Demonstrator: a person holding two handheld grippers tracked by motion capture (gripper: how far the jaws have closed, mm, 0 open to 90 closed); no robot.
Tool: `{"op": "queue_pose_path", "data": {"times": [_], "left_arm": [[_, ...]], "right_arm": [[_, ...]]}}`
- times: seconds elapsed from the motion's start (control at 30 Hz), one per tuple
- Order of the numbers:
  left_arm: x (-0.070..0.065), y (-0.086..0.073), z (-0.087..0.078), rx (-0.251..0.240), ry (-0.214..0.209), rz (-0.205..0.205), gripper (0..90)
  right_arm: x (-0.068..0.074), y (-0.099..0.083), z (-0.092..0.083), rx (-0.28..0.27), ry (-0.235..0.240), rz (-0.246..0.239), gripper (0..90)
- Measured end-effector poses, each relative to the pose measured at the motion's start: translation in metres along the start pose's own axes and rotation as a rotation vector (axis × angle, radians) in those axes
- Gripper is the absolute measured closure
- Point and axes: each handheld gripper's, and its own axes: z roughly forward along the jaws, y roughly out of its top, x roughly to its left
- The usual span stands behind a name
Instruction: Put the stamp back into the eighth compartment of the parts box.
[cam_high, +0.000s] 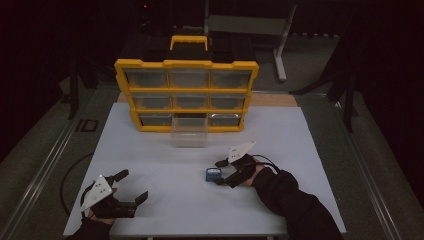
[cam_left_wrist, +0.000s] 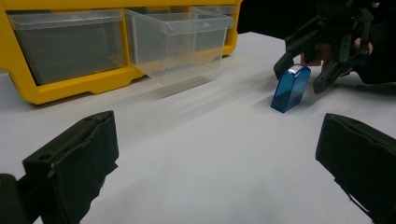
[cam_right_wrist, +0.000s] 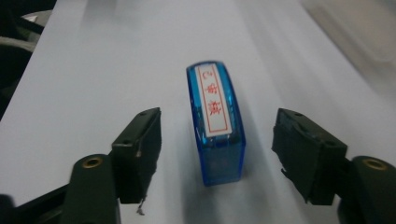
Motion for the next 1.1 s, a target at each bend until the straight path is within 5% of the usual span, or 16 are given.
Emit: {"op": "queue_pose_path", "data": {"times": [0.4, 1.1], "left_arm": [[0.0, 0.0, 0.001, 0.003, -0.004, 0.001, 0.4], [0.0, -0.001, 0.001, 0.007, -0.011, -0.001, 0.4]], "right_arm": [[-0.006, -0.002, 0.011, 0.06, 0.05, -0.022, 56.3], [-0.008, -0.003, 0.014, 0.082, 0.057, -0.075, 69.3]]}}
